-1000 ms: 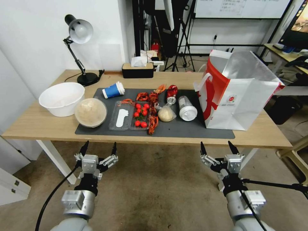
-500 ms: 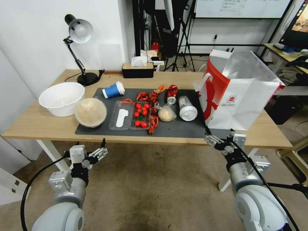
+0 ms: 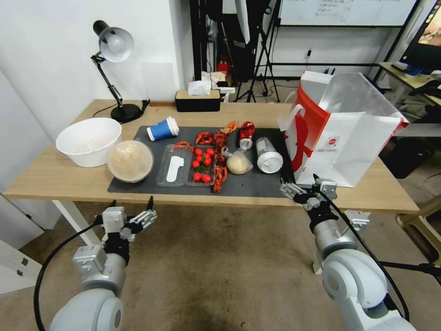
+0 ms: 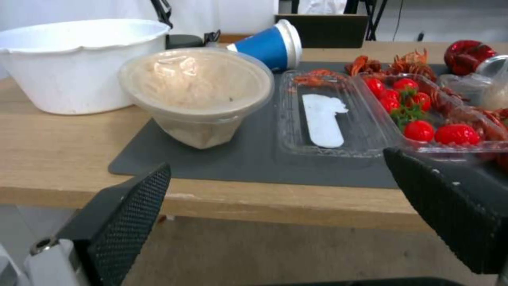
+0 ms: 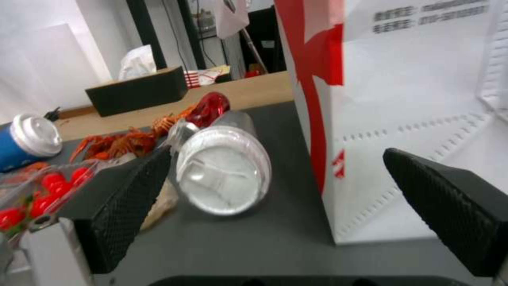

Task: Pick up the trash from the table and place it into the takeout bag.

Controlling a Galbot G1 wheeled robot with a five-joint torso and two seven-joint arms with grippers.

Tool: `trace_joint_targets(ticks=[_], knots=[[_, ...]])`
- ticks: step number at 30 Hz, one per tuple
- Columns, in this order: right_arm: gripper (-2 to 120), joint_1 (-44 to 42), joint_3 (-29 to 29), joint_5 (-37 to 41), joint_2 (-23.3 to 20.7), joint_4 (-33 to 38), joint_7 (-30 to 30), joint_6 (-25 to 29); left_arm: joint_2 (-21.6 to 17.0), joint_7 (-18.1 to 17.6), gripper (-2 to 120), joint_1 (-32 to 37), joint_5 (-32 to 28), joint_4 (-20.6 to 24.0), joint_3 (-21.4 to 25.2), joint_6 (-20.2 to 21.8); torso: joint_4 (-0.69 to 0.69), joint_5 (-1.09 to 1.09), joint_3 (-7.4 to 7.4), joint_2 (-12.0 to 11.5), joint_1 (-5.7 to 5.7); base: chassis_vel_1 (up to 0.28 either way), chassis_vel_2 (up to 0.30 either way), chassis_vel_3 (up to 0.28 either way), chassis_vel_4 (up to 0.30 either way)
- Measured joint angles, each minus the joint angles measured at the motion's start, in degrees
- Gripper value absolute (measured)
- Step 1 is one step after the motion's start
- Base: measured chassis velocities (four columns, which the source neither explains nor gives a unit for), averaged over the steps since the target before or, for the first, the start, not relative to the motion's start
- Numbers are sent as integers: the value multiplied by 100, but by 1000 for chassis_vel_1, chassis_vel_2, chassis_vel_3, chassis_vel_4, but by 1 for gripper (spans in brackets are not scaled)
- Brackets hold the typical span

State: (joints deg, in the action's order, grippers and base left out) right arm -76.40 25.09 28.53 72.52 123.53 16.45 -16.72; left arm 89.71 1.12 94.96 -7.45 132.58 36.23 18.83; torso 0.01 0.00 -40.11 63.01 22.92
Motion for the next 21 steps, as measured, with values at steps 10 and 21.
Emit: trace_joint_targets(ticks=[10,21], knots=[[100,594,-433,484,-125,-458,141,94,17,13,100,1,7,-16,19,-43,-1,0,0,1,0,0,0,0,0],[100,1347,-883,606,-142,-1215,488,209,48,13,100,21,38,-38,51,-150,0,-1,0,1,0,0,0,0,0]])
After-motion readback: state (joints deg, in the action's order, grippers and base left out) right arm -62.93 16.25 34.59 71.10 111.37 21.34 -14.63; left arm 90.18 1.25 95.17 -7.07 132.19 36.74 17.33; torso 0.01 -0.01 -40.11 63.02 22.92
